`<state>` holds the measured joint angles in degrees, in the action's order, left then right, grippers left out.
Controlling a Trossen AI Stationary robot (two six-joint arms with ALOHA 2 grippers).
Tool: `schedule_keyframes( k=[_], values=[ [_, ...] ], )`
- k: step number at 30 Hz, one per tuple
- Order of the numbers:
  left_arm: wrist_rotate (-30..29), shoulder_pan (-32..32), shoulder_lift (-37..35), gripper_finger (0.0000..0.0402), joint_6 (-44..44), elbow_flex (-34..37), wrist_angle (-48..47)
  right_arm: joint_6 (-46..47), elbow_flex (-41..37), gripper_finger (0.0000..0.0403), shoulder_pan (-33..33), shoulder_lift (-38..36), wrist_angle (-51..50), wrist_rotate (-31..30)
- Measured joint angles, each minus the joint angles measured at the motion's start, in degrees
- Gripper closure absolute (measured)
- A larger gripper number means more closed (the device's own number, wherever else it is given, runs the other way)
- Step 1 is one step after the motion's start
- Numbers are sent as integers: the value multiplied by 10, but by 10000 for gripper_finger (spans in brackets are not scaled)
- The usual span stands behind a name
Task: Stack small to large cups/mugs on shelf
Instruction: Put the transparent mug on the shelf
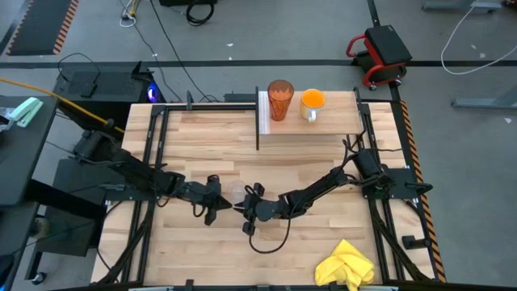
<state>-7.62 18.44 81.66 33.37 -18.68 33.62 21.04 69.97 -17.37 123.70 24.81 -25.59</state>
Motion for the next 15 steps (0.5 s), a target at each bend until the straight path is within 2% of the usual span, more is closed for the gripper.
schedule_keyframes(
  k=[7, 15],
  values=[
    [30, 0, 31, 370, -27, -39, -5, -2, 0, 343, -2, 0, -7, 5],
    [30, 0, 56, 378, -27, -49, -2, -2, -1, 343, -2, 1, -18, 6]
  ],
)
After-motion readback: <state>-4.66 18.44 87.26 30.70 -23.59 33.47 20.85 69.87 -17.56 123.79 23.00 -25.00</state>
